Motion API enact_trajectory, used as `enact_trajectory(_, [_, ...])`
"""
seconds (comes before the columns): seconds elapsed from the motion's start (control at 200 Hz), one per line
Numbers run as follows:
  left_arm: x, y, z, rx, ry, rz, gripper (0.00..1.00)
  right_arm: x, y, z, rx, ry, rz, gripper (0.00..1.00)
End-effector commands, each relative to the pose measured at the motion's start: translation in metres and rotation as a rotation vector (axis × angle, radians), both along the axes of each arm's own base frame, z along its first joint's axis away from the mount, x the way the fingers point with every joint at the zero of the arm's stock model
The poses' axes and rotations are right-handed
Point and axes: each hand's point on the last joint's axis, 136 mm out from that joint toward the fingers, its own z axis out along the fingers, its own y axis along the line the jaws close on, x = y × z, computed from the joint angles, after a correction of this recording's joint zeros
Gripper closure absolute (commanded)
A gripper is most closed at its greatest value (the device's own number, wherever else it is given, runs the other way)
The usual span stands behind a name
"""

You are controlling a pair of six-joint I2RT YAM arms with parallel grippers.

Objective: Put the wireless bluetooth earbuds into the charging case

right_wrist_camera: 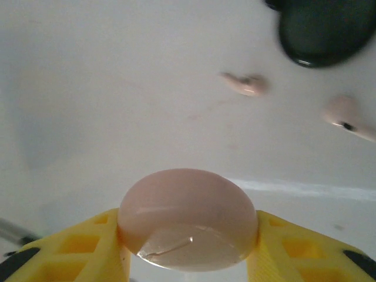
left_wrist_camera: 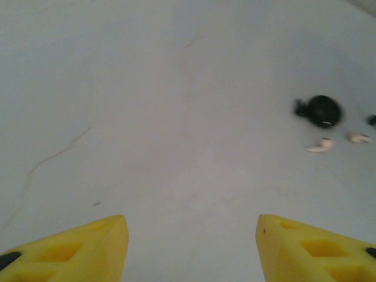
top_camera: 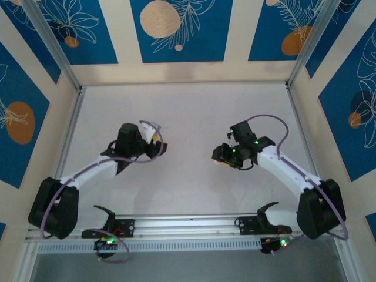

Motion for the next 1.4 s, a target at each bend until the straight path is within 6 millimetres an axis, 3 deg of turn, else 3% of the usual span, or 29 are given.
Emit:
enact_trajectory(0.0, [-0.024,-0.031,0.038,-0.103,-0.291,-0.215,0.44,0.010,0.035,0.040,0.256,-0.106,0.033,0.58])
enact_trajectory(0.28, [-0.061,-0.064,0.047,-0.161,-0.411,-0.377,0.47,0.015,0.074,0.083,0.456,-0.231,0.097,0.58])
enact_trajectory(0.665, [-0.070,-0.079,0.066,-0.259,-0.428,-0.368,0.47,0.013,0.124,0.102,0.550,-0.290,0.160,0.58])
enact_trajectory(1.22, [-0.065,-0.077,0.081,-0.359,-0.413,-0.306,0.52,0.001,0.136,0.111,0.582,-0.322,0.187,0.58])
enact_trajectory(1.395, [-0.063,-0.076,0.081,-0.366,-0.411,-0.297,0.65,-0.001,0.138,0.112,0.584,-0.331,0.194,0.57])
